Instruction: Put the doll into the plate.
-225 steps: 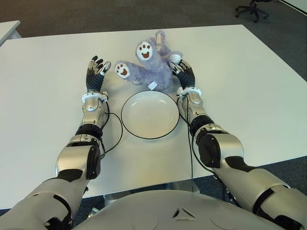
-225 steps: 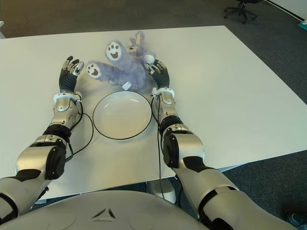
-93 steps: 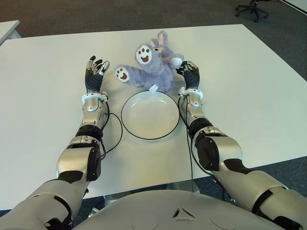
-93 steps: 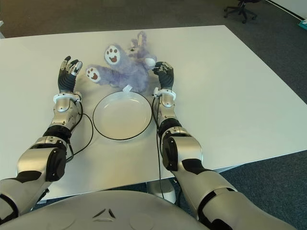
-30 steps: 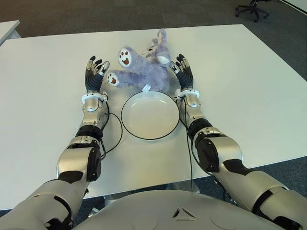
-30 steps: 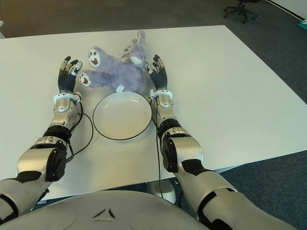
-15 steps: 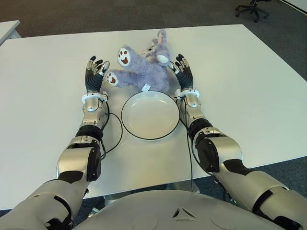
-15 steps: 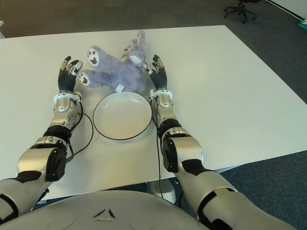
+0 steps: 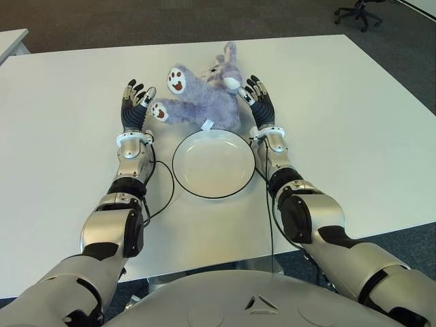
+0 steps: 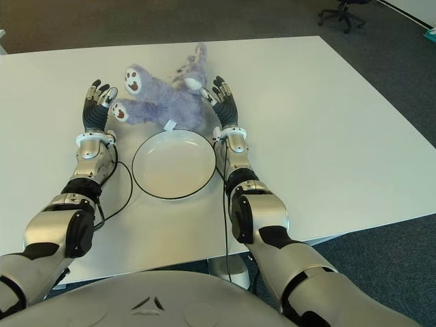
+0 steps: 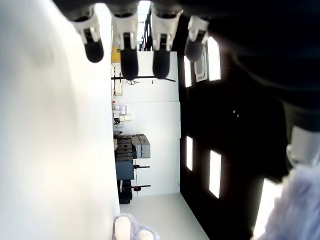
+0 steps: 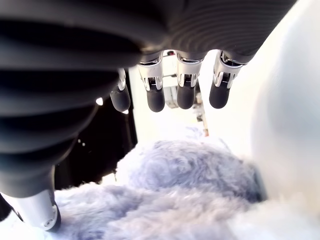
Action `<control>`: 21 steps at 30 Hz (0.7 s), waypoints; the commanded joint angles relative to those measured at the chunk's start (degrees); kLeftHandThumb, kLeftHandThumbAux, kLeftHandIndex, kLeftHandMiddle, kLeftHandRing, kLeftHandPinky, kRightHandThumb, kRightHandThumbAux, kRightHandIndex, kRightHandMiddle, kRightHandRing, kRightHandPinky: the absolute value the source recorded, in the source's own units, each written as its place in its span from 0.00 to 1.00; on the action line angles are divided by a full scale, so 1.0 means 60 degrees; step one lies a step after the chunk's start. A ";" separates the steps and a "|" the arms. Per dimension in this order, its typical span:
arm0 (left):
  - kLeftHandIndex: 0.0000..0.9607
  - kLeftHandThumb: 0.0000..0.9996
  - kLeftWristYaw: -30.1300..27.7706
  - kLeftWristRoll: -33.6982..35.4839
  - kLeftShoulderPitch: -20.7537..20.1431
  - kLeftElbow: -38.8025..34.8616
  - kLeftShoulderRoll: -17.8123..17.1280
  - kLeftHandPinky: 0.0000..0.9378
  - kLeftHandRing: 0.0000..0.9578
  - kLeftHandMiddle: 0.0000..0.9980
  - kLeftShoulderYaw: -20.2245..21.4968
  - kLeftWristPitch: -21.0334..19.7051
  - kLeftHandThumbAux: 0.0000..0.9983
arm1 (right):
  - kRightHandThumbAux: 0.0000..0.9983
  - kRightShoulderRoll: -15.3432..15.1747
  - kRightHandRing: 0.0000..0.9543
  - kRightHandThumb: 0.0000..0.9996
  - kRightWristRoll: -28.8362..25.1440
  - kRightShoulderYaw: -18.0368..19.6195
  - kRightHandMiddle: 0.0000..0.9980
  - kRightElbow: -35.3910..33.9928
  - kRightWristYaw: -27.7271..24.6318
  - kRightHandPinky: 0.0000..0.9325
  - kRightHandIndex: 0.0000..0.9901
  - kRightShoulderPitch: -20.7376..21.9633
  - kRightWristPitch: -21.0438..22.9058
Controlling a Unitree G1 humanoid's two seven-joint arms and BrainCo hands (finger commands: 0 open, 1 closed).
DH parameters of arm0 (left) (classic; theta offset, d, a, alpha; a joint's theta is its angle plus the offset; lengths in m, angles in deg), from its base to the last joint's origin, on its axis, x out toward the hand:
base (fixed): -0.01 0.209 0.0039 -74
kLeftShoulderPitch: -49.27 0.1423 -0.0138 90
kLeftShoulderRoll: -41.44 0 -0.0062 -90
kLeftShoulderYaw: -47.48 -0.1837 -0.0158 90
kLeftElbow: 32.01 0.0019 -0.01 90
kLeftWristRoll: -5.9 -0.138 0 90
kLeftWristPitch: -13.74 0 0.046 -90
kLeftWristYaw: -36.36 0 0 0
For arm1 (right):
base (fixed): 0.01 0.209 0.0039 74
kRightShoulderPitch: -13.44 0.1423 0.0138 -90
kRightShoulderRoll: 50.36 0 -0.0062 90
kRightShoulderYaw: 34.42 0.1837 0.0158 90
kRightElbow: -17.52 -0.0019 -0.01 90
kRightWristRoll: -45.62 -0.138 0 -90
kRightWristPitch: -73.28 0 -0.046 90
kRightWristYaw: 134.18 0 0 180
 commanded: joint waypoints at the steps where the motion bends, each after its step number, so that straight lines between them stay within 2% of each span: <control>1: 0.07 0.00 0.0136 -0.0093 0.0991 0.0788 0.0340 0.06 0.15 0.18 -0.0060 -0.0704 0.50 | 0.62 -0.0157 0.00 0.25 -0.0051 0.0065 0.00 0.0412 -0.0368 0.01 0.00 -0.0825 -0.0295; 11: 0.08 0.00 0.0146 -0.0104 0.1001 0.0735 0.0334 0.06 0.14 0.17 -0.0046 -0.0693 0.50 | 0.58 -0.0376 0.00 0.27 0.0322 -0.0206 0.00 0.0447 -0.0535 0.02 0.00 -0.0994 -0.0789; 21: 0.09 0.00 0.0106 -0.0086 0.0978 0.0777 0.0333 0.06 0.14 0.17 -0.0033 -0.0700 0.50 | 0.47 -0.0531 0.00 0.26 0.0435 -0.0318 0.00 0.0462 -0.0770 0.02 0.00 -0.1071 -0.1082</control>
